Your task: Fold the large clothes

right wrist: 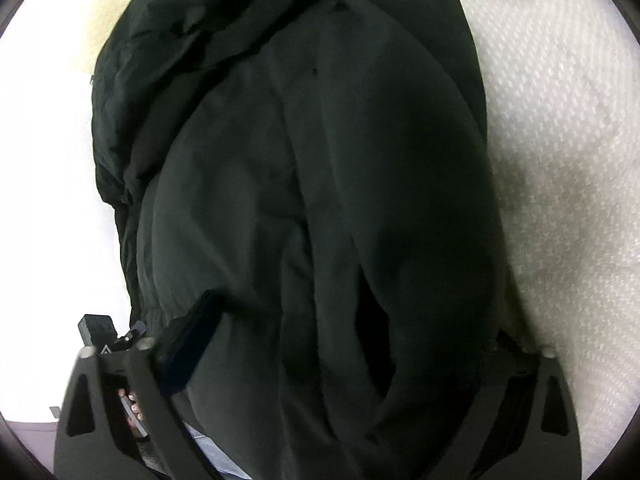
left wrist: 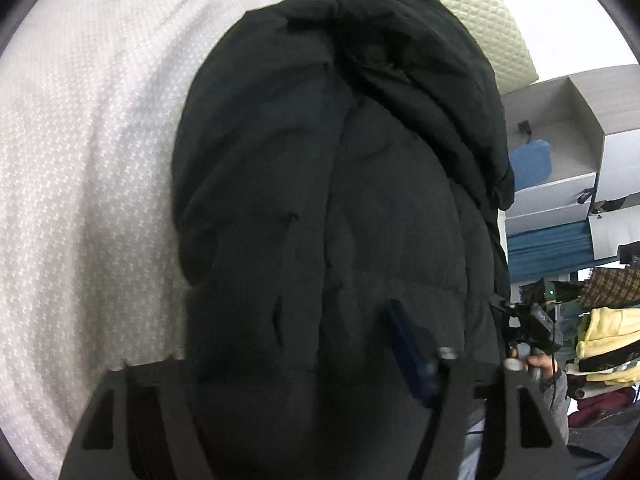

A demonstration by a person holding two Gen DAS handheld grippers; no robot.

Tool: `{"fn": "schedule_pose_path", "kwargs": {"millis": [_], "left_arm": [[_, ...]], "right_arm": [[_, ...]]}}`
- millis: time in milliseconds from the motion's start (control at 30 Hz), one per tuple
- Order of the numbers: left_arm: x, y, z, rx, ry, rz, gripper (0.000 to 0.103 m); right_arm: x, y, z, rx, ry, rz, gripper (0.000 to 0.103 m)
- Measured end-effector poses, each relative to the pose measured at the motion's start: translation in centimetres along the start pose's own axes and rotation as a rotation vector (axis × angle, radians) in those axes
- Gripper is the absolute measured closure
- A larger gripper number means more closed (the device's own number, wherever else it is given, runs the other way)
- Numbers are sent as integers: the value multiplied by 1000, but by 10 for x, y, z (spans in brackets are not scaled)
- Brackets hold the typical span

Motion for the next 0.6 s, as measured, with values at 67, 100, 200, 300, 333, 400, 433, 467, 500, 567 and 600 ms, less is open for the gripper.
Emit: {"fn": "schedule_pose_path", "kwargs": {"millis": [67,100,200,300,333,400,433,467,500,567,600], "left_arm": [[1,1,-2,-12,-16,4,69],[0,3,-4,-21,-34,-3,79],[-2,1,-13,-43,-86,-4,89],[-21,2,-30,-73,-138,11,92],[-26,2,-39,-87,-152,15,93],[-38,3,-57,-114,-168,26,93],[-47,3,-68,-131,-173,36,94],[-53,4,-77,-144,-177,41,94],[-62,2,-88,-156,-183,51,94],[-75,-3,-107,-171,-193,63,94],[-79,-7,-118,-177,-200,66,94]], "right_arm": [[16,4,-7,-58,-12,-4,61],[18,6,-15,-97,15,-4,68],[27,10,-35,-190,80,2,91],[33,7,-52,-232,122,-13,94],[37,5,-56,-243,121,-20,95],[46,-1,-68,-260,97,-41,96],[45,-2,-80,-267,107,-49,97],[50,-5,-87,-279,116,-61,97],[58,-7,-96,-294,120,-81,97],[67,-10,-110,-314,127,-110,97],[71,-12,-119,-321,142,-120,97]]}}
Point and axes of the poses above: each gripper's, at about its wrist camera, not at the fingertips, and z roughly the way its jaws point, x to its left, y to its top, the point moved 7 cm from there along z, roughly the way its jaws point, and after that the axes turned 7 degrees about -y, right-handed, at the moved point
